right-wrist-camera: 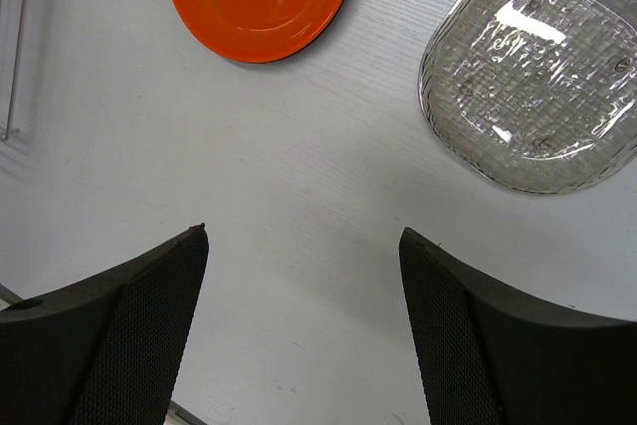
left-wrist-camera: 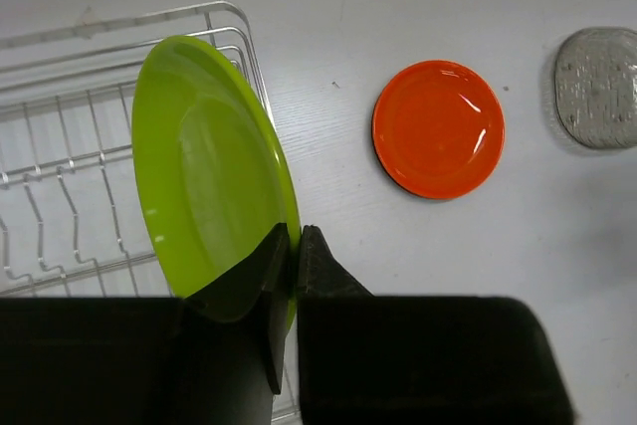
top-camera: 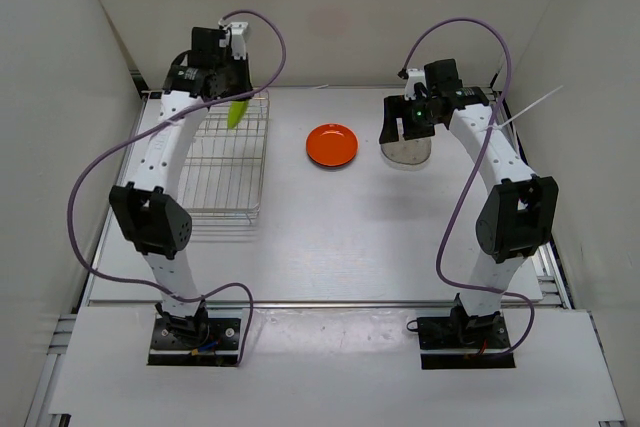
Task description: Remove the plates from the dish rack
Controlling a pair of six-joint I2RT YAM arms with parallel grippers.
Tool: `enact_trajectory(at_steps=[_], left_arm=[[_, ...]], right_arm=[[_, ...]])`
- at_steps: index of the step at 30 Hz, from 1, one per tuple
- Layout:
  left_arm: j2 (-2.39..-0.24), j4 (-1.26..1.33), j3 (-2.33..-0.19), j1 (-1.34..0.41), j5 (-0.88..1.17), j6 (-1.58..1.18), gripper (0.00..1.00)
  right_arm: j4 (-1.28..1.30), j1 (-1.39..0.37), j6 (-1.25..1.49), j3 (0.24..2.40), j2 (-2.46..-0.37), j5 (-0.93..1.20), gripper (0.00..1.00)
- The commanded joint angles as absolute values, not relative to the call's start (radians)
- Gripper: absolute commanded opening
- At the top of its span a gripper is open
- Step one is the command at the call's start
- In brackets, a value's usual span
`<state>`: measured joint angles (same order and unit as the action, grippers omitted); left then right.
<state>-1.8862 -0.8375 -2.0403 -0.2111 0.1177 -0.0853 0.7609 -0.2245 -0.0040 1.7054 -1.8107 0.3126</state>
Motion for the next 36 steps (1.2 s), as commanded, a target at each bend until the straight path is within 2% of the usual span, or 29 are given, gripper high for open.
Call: enact_trajectory(at_steps=[1, 4, 6, 7, 8, 9, 10, 11, 12, 14, 15, 18, 23, 29, 33, 34, 36], left_arm=[[-1.763, -0.891, -2.101, -0.207, 0.184, 0.012, 0.11], [-1.737, -0.978, -2.143, -0.256, 0.209, 0.148, 0.11], [-1.707, -0.994, -2.119, -0.316, 0.09, 0.305, 0.11], [-1.688, -0.994, -2.079, -0.404, 0.019, 0.368, 0.11], [-1.636, -0.947, -2.025, -0.457, -0.167, 0.49, 0.11], [-1.608, -0.91, -1.888, -0.512, -0.266, 0.561, 0.11], [-1.544, -0.858, -1.799, -0.617, -0.463, 0.633, 0.11], [-1.51, -0.704, -1.704, -0.665, -0.551, 0.708, 0.11], [-1.475, -0.628, -1.522, -0.711, -0.616, 0.879, 0.11], [-1.374, -0.47, -1.357, -0.828, -0.727, 1.053, 0.11], [-1.346, -0.346, -1.236, -0.863, -0.745, 1.195, 0.11], [-1.279, -0.252, -1.126, -1.004, -0.765, 1.334, 0.11], [-1.279, -0.135, -1.075, -1.19, -0.799, 1.403, 0.11], [-1.322, -0.077, -1.08, -1.258, -0.799, 1.45, 0.11], [-1.362, -0.045, -1.106, -1.295, -0.79, 1.45, 0.11], [-1.374, -0.044, -1.115, -1.295, -0.79, 1.45, 0.11], [-1.374, -0.044, -1.124, -1.295, -0.779, 1.45, 0.11]], right_arm=[[0.752, -0.221, -0.003, 1.74, -1.764, 0.307, 0.81], [0.77, -0.201, 0.02, 1.767, -1.773, 0.327, 0.81], [0.787, -0.164, 0.029, 1.816, -1.773, 0.423, 0.81], [0.799, -0.152, 0.029, 1.836, -1.784, 0.481, 0.82], [0.825, -0.138, 0.029, 1.856, -1.796, 0.545, 0.82], [0.837, -0.111, 0.038, 1.896, -1.796, 0.675, 0.82], [0.847, -0.1, 0.038, 1.911, -1.807, 0.733, 0.82], [0.847, -0.1, 0.038, 1.92, -1.807, 0.776, 0.82], [0.847, -0.086, 0.025, 1.921, -1.79, 0.802, 0.82], [0.847, -0.086, 0.015, 1.921, -1.769, 0.815, 0.82], [0.838, -0.095, 0.002, 1.921, -1.744, 0.815, 0.82], [0.828, -0.107, -0.017, 1.892, -1.695, 0.853, 0.82], [0.828, -0.196, -0.061, 1.841, -1.628, 0.853, 0.83], [0.838, -0.242, -0.092, 1.809, -1.618, 0.853, 0.83], [0.838, -0.252, -0.092, 1.809, -1.618, 0.853, 0.78], [0.838, -0.252, -0.092, 1.809, -1.618, 0.853, 0.7], [0.838, -0.252, -0.092, 1.809, -1.618, 0.853, 0.59]])
